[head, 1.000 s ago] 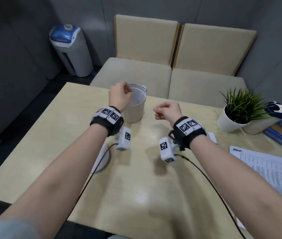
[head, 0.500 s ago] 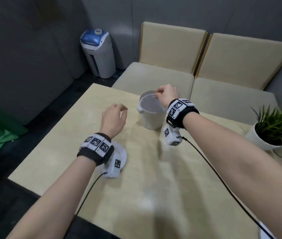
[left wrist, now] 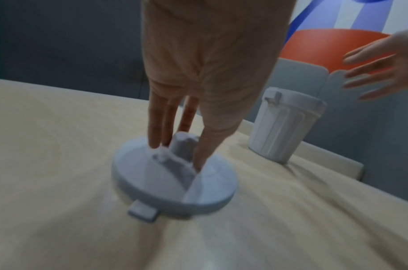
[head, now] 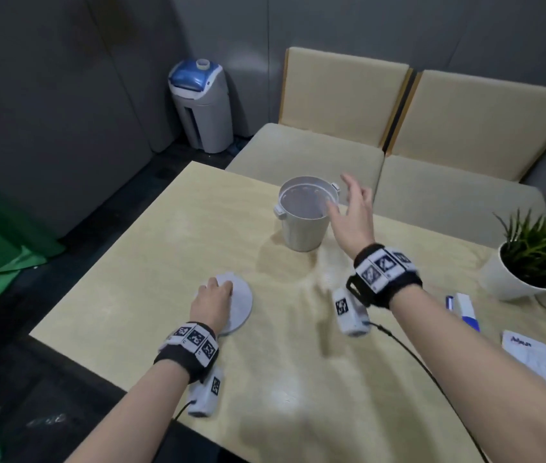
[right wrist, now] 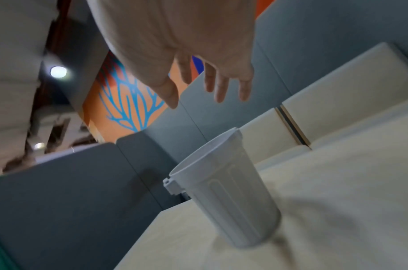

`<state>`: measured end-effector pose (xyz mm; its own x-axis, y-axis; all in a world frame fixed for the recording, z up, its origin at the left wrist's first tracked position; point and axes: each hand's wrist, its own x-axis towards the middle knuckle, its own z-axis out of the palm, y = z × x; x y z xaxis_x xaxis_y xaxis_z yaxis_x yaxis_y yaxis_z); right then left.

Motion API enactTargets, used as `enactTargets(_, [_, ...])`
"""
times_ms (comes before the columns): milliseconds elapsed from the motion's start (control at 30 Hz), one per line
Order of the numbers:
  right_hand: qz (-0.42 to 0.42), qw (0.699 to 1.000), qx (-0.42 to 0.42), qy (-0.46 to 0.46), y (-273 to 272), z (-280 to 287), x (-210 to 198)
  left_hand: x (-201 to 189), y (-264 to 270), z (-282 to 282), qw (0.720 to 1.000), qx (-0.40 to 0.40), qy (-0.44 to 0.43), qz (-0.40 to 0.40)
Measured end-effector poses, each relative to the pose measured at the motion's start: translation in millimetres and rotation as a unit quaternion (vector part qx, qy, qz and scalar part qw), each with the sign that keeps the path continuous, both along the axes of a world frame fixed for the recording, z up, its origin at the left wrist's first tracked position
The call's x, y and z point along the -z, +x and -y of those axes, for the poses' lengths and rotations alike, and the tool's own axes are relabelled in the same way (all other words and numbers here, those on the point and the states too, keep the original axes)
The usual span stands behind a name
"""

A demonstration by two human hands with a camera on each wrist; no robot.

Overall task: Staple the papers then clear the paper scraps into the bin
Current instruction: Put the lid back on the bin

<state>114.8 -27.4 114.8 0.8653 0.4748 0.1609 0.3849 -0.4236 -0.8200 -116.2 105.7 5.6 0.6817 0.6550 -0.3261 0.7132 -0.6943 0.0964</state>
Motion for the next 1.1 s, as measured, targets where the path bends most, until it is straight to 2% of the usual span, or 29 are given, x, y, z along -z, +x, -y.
enactTargets(100, [-0.016, 1.0, 0.003, 0.016, -27.6, 50.8, 17.1, -2.4, -0.7, 4.4, 1.0, 0.015, 0.014, 0.016])
enactTargets(167, [-0.026, 1.0, -0.001, 0.007, -42.3, 79.5, 26.4, -20.4, 4.5, 5.7, 0.998, 0.013, 0.018, 0.054])
enactTargets(267, [-0.058, 0.998, 0.026, 0.011, -55.7, 113.7, 33.4, -70.3, 30.2, 9.7, 0.979, 0.004, 0.027, 0.203])
enactTargets(333, [-0.078, 0.995, 0.054, 0.022, -60.7, 129.6, 35.5, -105.8, 59.7, 15.1, 0.947, 0.021, 0.032, 0.318])
enactTargets(400, [-0.09, 0.993, 0.072, 0.023, -63.9, 139.9, 36.6, -132.9, 97.6, 20.7, 0.924, 0.052, 0.034, 0.378])
enactTargets(500, [-0.088, 0.993, 0.079, 0.024, -66.6, 148.9, 37.7, -147.6, 157.0, 22.1, 0.932, 0.089, 0.05, 0.347])
enactTargets(633, [-0.088, 0.993, 0.077, 0.029, -67.1, 154.6, 35.9, -137.7, 203.2, 18.3, 0.96, 0.092, 0.069, 0.256])
enactTargets(967, [-0.1, 0.99, 0.082, 0.047, -65.6, 162.3, 32.4, -115.4, 236.1, 10.6, 0.977, 0.088, 0.082, 0.176])
enactTargets(1100, [-0.107, 0.989, 0.083, 0.051, -66.0, 163.8, 30.5, -115.8, 240.0, 8.5, 0.979, 0.082, 0.073, 0.17])
